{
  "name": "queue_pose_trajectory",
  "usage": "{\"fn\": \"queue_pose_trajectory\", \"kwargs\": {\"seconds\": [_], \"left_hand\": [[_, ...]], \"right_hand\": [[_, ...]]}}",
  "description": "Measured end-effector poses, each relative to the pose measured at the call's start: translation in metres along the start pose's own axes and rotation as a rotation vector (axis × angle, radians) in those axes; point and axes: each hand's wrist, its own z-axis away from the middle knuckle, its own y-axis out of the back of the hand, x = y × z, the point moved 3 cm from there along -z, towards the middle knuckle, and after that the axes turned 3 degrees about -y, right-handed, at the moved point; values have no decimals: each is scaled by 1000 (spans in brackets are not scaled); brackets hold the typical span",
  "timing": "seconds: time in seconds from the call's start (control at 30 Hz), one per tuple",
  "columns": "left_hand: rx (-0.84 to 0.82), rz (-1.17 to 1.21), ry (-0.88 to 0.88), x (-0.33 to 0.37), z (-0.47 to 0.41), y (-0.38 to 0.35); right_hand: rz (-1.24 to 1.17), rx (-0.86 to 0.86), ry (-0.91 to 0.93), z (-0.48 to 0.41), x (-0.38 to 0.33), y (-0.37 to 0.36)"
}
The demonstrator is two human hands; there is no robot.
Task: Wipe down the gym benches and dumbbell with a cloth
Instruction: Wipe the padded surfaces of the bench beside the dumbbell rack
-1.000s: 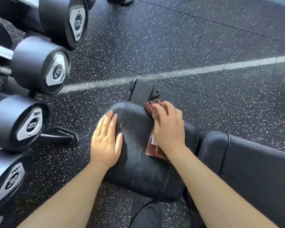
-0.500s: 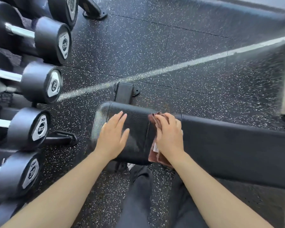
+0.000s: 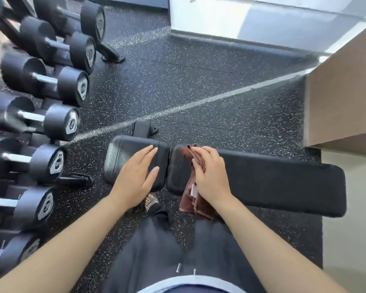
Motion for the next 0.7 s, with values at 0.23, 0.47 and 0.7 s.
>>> {"fn": "queue_pose_trajectory", "kwargs": {"seconds": [0.23, 0.47, 0.7], "left_hand": [[153, 49, 125, 104, 12, -27], [299, 84, 290, 142, 50, -43], [449, 120, 491, 130, 136, -39]], "right_hand": [[59, -87, 196, 31, 33, 71], [132, -240, 337, 54, 44, 79], [179, -346, 545, 95, 2, 49]]}}
